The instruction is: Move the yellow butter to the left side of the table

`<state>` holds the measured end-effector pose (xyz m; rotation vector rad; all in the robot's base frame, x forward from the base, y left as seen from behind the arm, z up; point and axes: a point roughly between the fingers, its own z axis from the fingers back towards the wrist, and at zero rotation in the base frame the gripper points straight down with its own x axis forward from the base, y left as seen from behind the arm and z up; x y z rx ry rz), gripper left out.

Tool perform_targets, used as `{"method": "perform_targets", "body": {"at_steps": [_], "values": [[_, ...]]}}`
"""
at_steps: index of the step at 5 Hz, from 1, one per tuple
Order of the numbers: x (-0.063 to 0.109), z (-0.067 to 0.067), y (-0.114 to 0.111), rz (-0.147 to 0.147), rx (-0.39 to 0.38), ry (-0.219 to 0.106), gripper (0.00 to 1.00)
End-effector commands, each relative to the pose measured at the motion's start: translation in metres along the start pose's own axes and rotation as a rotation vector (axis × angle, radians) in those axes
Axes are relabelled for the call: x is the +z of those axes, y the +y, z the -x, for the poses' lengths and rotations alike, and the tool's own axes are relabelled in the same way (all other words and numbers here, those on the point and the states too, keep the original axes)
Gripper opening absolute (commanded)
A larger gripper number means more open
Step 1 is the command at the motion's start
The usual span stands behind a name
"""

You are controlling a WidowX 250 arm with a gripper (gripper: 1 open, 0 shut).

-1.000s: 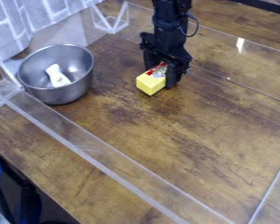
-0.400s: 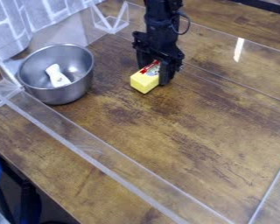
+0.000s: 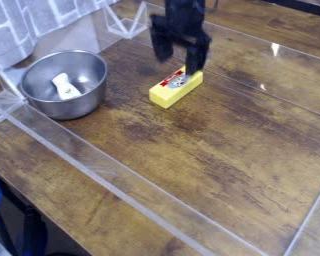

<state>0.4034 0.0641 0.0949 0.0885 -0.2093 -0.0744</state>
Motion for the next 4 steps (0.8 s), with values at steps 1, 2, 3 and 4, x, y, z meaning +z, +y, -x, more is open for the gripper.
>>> {"method": "perform_targets", "body": {"at_steps": [1, 2, 3, 4], "values": [[0.073, -0.008, 0.021, -0.042, 0.034, -0.14, 1.0], [0.058, -0.008, 0.022, -0.031, 0.036, -0.123, 1.0], [0.042, -0.005, 0.021, -0.016, 0.039, -0.104, 1.0], [0.029, 0.005, 0.015, -0.001, 0.047, -0.079, 1.0]]}}
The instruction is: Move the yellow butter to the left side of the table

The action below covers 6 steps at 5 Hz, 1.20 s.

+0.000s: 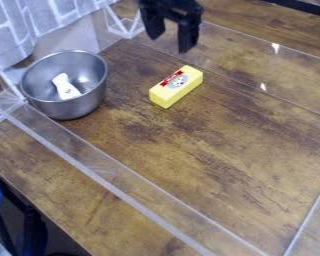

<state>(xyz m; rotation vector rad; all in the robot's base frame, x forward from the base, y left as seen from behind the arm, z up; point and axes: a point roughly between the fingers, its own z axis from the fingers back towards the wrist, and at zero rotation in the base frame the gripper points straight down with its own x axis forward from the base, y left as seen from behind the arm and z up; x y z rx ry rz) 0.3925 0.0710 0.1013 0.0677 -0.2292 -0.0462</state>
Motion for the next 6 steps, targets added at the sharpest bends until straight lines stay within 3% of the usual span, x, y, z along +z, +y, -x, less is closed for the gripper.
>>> {"method": "perform_targets", "body": {"at_steps": [1, 2, 3, 6], "values": [[0.014, 0.0, 0.008, -0.007, 0.017, -0.046, 1.0], [0.002, -0.006, 0.011, -0.003, 0.011, -0.044, 1.0], [0.023, -0.005, 0.014, -0.012, 0.008, -0.061, 1.0], [-0.004, -0.019, 0.015, 0.005, -0.005, -0.076, 1.0]]}}
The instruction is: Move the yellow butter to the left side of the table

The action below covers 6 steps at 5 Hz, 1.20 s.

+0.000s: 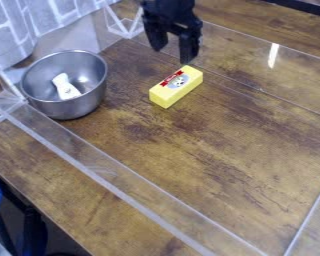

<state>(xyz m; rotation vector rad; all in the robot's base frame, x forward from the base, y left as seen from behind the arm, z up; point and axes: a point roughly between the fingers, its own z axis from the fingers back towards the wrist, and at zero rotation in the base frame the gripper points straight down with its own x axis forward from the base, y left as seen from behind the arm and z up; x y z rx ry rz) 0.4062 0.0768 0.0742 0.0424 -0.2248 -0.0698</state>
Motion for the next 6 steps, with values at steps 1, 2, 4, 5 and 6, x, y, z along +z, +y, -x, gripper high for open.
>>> {"method": "perform_targets", "body": {"at_steps": [1, 2, 4, 5, 6], "values": [[0.023, -0.012, 0.011, -0.024, 0.014, -0.072, 1.0], [0.013, -0.013, 0.012, -0.021, 0.012, -0.067, 1.0], [0.021, -0.014, 0.013, -0.021, 0.009, -0.081, 1.0], [0.015, -0.014, 0.013, -0.016, 0.009, -0.079, 1.0], [0.01, -0.014, 0.013, -0.011, 0.009, -0.076, 1.0]]}}
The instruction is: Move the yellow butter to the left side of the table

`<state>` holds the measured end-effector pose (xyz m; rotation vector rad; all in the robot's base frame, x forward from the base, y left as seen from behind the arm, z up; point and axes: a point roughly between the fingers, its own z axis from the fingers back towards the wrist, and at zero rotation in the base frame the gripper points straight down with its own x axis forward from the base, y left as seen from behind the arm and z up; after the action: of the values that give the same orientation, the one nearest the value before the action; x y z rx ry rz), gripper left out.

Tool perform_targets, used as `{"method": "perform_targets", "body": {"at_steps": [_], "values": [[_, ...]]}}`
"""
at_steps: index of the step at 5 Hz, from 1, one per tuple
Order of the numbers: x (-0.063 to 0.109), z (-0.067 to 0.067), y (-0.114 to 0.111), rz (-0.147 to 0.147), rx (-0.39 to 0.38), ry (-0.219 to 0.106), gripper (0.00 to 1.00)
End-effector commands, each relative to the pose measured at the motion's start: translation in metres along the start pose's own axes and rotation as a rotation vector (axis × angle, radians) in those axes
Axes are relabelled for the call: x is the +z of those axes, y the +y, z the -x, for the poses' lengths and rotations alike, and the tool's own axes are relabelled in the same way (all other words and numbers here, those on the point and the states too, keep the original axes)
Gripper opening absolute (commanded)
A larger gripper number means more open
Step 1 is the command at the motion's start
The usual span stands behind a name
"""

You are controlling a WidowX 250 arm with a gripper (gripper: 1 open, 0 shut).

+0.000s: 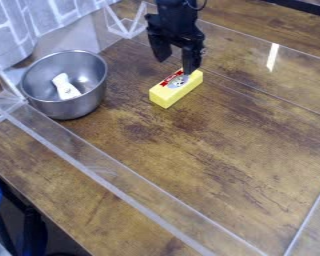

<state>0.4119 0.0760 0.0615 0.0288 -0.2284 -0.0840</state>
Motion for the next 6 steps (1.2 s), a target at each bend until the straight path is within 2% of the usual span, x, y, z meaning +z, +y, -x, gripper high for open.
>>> {"method": "perform_targets", "body": {"at_steps": [1, 2, 4, 5, 6], "values": [[0.018, -0.01, 0.014, -0.022, 0.021, -0.068, 1.0], [0.012, -0.01, 0.014, -0.018, 0.021, -0.063, 1.0], [-0.018, -0.012, 0.02, -0.021, 0.021, -0.009, 1.0], [-0.025, -0.01, 0.02, -0.02, 0.023, 0.004, 1.0], [-0.028, -0.01, 0.019, -0.02, 0.027, 0.007, 0.0]]}}
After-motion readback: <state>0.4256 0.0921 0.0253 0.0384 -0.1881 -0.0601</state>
